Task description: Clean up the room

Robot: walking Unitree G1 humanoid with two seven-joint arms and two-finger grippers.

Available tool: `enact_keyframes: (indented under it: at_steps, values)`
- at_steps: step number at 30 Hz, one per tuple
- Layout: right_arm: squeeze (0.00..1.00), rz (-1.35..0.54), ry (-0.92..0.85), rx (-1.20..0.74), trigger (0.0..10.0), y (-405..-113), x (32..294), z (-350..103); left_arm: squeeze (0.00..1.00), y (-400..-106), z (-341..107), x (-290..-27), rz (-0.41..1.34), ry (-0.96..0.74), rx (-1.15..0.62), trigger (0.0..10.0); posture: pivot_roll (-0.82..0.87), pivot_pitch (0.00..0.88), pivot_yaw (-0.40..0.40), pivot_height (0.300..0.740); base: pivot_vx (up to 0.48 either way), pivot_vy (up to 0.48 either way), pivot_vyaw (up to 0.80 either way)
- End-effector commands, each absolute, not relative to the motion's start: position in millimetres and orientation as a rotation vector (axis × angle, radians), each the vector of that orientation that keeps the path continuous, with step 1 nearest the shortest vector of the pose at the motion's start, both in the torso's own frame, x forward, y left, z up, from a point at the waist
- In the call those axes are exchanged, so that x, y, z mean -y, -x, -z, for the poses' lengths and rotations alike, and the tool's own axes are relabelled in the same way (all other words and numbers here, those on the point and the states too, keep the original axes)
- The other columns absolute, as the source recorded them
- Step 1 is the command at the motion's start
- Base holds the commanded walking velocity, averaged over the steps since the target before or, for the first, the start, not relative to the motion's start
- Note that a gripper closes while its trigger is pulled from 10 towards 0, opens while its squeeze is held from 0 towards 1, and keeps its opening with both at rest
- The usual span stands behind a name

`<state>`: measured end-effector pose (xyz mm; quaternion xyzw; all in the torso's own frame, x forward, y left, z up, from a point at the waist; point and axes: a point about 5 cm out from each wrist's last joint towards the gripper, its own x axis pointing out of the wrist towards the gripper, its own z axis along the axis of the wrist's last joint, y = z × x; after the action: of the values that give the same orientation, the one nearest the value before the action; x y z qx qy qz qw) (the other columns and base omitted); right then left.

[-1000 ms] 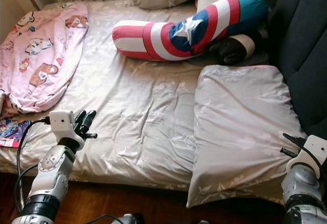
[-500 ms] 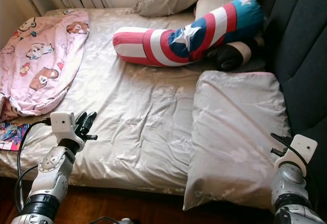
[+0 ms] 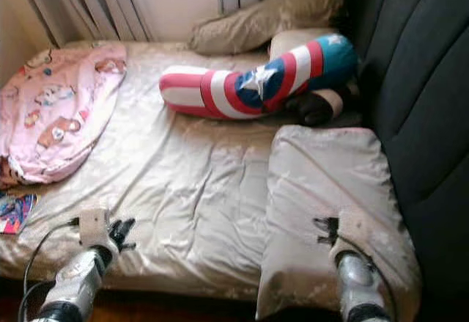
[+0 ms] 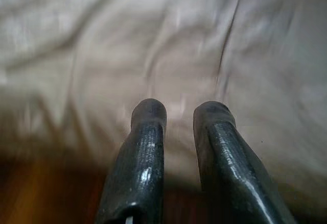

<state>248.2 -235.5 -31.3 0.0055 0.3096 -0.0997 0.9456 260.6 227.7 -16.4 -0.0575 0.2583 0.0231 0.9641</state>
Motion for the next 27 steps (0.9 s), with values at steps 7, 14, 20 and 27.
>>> enact_keyframes:
  at_steps: [7,14,20,27]
  values:
    - [0.00,0.208,0.001,-0.813,10.0,-207.3,234.6,60.9,0.00,-219.5,55.0,-220.3,-0.010,0.041,-0.779,10.0,-0.03,0.000,0.047,0.740,0.000,0.000,0.00]
    - [0.00,0.104,0.081,-0.946,10.0,-174.1,223.5,81.3,0.00,-200.7,69.7,-212.6,-0.015,0.020,-0.884,10.0,-0.03,0.000,0.030,0.740,0.000,0.000,0.00]
    - [0.00,0.222,-0.033,-0.966,10.0,-165.6,225.2,85.3,0.00,-199.7,71.2,-209.4,-0.044,0.029,-0.885,10.0,-0.02,0.000,0.018,0.740,0.000,0.000,0.00]
    - [1.00,0.218,-0.039,-0.955,10.0,-170.0,222.9,83.9,0.00,-194.3,74.0,-210.5,-0.061,0.050,-0.900,10.0,-0.03,0.000,0.019,0.740,0.000,0.000,0.00]
